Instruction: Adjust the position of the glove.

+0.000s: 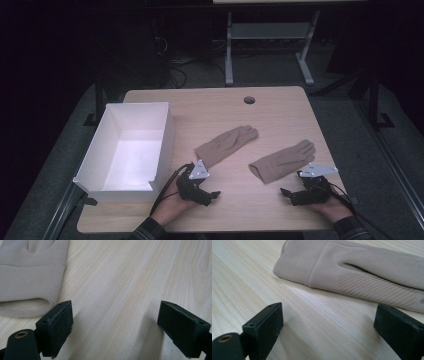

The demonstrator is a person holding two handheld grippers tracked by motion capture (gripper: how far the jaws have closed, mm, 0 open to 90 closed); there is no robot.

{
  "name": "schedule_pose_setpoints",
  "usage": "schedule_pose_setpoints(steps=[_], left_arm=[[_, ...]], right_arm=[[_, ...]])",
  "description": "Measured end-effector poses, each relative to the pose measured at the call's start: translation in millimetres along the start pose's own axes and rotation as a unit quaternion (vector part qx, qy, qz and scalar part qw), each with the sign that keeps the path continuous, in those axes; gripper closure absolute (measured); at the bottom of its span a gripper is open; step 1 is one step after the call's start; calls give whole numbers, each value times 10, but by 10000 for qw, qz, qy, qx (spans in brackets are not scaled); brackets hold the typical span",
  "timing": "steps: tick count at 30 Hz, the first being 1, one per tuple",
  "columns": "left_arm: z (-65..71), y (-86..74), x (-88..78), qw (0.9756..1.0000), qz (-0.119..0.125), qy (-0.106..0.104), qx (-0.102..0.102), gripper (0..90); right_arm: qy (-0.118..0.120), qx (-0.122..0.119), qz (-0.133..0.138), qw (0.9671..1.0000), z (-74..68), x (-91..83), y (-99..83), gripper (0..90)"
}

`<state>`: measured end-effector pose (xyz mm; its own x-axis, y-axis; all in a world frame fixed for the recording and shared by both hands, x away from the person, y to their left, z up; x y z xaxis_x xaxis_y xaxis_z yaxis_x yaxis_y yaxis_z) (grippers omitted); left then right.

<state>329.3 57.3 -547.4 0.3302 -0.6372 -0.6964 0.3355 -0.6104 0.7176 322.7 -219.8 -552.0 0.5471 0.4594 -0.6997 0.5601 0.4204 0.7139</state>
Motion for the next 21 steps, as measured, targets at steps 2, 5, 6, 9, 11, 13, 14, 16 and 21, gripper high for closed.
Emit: schedule_pose_setpoints(steps=[2, 5, 6, 9, 11, 13, 14, 16, 21], left_arm=[[-2, 1, 1, 10000, -2, 13, -4, 125], [-1, 6, 5, 10000, -2, 51, -55, 125], [-1, 6, 5, 10000, -2, 51, -55, 125], [0, 7, 6, 9999, -9, 81, -75, 125], [5, 8, 7, 9999, -1, 89, -93, 125], [10, 2, 2, 9999, -7, 77, -71, 125], [10, 2, 2, 9999, -7, 77, -71, 125], [14, -1, 0, 9999, -12, 71, -70, 125], [17, -2, -2, 9999, -6, 68, -74, 125]], right_arm=[[2, 1, 0, 10000, 0, 0, 0, 81], [3, 0, 0, 10000, 0, 0, 0, 81], [4, -5, 0, 10000, 1, 0, 0, 81], [17, -14, 6, 10000, 1, -1, -1, 82], [24, -52, -91, 9999, 16, -29, 1, 166], [-2, -49, -207, 9998, 32, -54, 5, 230], [-12, -27, -242, 9997, 34, -70, 8, 284], [-28, -5, -224, 9997, 35, -102, 32, 390], [14, 26, -181, 9998, 22, -143, 122, 588]])
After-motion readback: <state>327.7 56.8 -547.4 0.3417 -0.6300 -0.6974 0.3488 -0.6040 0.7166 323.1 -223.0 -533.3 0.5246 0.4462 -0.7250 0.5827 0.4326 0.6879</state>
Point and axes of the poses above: each handheld gripper's, and its own axes: x roughly forward along the jaws, y roughly out of its top, z roughly to its right, the point moved 10 cm from there along x, roughly forward along the jaws, and after that the axes turned 1 degree about -y, right-handed, at the moved point
